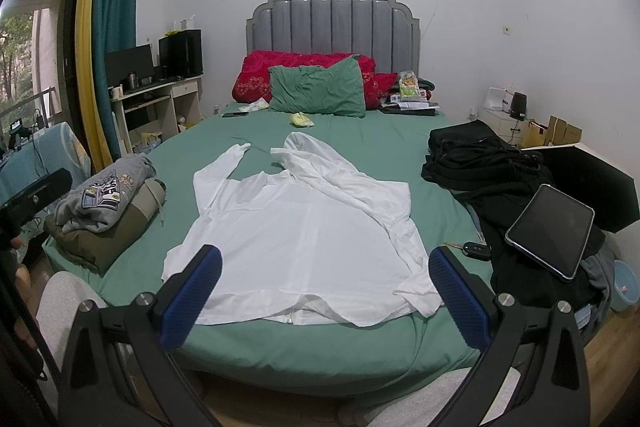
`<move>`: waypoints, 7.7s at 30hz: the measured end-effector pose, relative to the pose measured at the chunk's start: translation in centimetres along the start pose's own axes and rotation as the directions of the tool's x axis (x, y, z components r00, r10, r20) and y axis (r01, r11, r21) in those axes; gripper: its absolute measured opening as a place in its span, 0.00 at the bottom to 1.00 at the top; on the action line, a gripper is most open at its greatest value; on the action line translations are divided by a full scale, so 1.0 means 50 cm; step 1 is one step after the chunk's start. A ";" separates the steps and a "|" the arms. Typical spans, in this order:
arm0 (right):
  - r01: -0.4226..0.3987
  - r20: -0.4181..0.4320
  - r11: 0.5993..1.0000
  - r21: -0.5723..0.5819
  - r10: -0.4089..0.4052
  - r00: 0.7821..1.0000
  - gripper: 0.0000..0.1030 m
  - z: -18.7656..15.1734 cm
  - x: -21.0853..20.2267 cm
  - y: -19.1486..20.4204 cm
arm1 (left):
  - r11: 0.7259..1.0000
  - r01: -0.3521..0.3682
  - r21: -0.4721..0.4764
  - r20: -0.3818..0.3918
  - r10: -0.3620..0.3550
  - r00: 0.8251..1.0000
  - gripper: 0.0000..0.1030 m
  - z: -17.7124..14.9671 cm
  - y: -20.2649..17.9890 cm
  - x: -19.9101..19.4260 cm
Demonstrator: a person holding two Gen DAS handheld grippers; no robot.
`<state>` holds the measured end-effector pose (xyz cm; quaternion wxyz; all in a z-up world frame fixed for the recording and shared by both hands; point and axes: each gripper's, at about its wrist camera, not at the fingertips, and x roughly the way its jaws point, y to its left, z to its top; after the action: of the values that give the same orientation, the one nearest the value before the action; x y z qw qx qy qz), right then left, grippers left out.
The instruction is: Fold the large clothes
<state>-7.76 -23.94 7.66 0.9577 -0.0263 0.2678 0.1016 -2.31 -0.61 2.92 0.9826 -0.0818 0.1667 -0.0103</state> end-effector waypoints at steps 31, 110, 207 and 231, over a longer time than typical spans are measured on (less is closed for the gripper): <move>0.030 -0.208 0.999 -0.013 -0.032 0.978 0.88 0.028 0.395 -0.076 | 0.999 0.006 -0.051 -0.273 -0.020 0.962 1.00 -0.016 0.129 0.368; -0.537 -0.441 0.828 -0.161 0.427 0.790 0.73 0.290 1.285 0.431 | 0.914 -0.289 -0.284 -0.296 0.203 0.933 0.97 0.103 0.618 0.665; -0.175 -0.284 0.928 -0.330 0.079 0.956 0.03 0.458 1.476 0.150 | 0.985 -0.141 -0.104 -0.562 0.058 0.825 0.96 -0.075 0.417 0.879; -0.099 -0.254 0.952 -0.290 0.024 0.967 0.65 0.068 0.746 0.091 | 0.998 0.058 0.003 -0.537 -0.047 0.842 0.96 -0.087 0.231 0.792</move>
<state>24.18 -12.40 -8.75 0.8980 -0.1753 0.3673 0.1670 33.57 8.23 -15.92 0.8968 -0.0708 0.4324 -0.0613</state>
